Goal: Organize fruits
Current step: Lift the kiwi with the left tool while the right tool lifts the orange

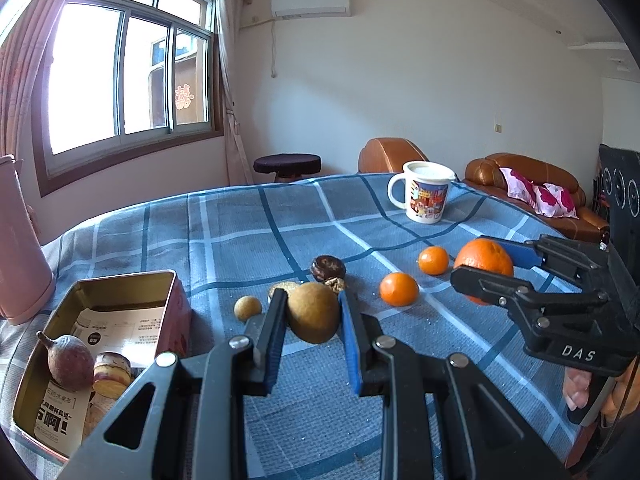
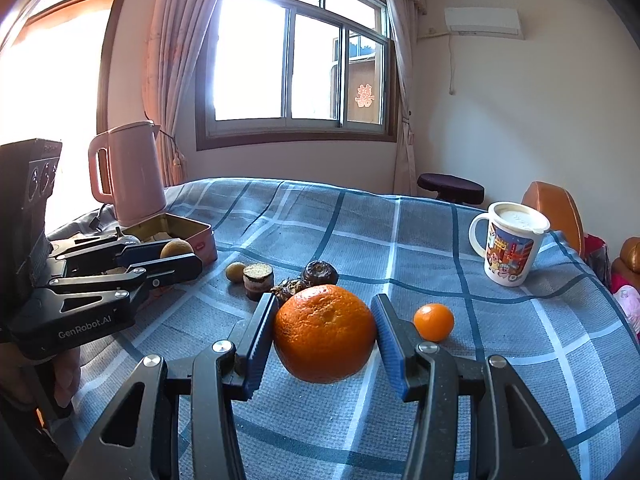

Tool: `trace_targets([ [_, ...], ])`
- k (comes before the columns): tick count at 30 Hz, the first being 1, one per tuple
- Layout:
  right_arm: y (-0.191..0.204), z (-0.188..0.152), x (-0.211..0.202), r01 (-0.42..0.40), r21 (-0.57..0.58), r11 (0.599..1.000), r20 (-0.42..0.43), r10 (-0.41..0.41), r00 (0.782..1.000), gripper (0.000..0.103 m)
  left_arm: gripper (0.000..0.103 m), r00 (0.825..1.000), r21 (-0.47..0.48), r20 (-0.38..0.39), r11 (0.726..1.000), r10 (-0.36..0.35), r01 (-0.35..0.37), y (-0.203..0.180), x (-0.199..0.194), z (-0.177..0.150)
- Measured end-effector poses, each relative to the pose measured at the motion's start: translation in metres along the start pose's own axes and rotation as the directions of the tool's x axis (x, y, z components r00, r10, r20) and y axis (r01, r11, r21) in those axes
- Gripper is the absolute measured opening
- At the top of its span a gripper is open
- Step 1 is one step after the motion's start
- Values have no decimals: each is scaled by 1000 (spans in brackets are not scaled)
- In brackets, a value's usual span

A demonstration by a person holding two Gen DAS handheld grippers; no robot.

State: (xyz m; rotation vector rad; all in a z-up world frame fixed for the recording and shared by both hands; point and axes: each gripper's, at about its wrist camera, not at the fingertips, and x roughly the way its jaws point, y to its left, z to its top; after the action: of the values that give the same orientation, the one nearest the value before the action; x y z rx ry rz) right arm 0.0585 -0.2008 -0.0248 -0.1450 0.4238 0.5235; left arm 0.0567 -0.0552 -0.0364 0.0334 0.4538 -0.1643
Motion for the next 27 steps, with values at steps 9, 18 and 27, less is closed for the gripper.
trace_targets([
  [9,-1,0,-3,4,3,1000,20,-4,1000,50,27,1000,2,25,1000,6,-6,-1,-4,0],
  [18,0,-1,-8,8,2,1000,45,-9,999,50,27,999,5,49,1000,10,-10,-2,-9,-1],
  [27,-1,-1,-13,13,6,1000,73,-14,997,50,27,997,10,79,1000,21,-21,-3,-16,-2],
])
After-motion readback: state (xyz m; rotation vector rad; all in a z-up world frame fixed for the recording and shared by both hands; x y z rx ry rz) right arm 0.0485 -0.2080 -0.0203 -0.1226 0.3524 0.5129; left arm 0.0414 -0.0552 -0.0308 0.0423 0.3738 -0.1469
